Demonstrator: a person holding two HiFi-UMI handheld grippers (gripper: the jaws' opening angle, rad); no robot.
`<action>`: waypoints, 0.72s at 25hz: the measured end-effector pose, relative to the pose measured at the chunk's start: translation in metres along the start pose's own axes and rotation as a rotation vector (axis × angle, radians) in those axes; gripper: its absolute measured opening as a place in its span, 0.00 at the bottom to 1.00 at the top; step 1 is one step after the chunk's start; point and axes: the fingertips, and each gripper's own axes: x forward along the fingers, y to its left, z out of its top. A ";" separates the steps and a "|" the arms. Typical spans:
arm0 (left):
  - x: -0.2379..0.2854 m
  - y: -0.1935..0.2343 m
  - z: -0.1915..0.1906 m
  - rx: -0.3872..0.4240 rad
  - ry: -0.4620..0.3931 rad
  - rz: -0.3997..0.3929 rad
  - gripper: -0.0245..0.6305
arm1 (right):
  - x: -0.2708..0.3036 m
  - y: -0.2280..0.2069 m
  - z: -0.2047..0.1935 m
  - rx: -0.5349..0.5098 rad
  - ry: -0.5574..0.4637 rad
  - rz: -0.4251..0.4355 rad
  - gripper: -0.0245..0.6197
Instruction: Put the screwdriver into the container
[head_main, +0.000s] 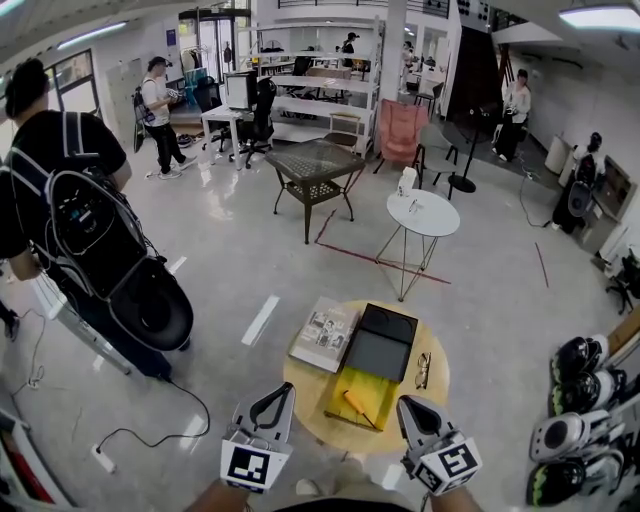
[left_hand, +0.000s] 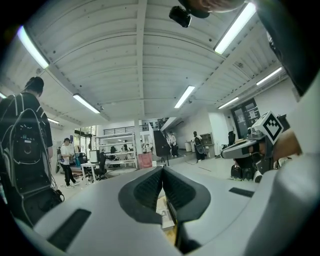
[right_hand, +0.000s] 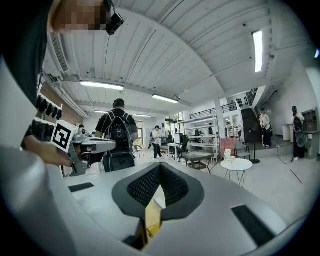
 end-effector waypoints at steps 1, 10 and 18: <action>-0.002 -0.001 0.000 0.007 0.010 -0.003 0.06 | -0.003 0.002 0.004 -0.001 -0.006 0.000 0.06; -0.030 -0.007 -0.002 -0.080 -0.036 -0.010 0.06 | -0.018 0.028 0.009 -0.020 -0.038 0.011 0.06; -0.032 -0.015 0.015 -0.111 -0.040 -0.002 0.06 | -0.036 0.026 0.031 -0.014 -0.056 0.005 0.06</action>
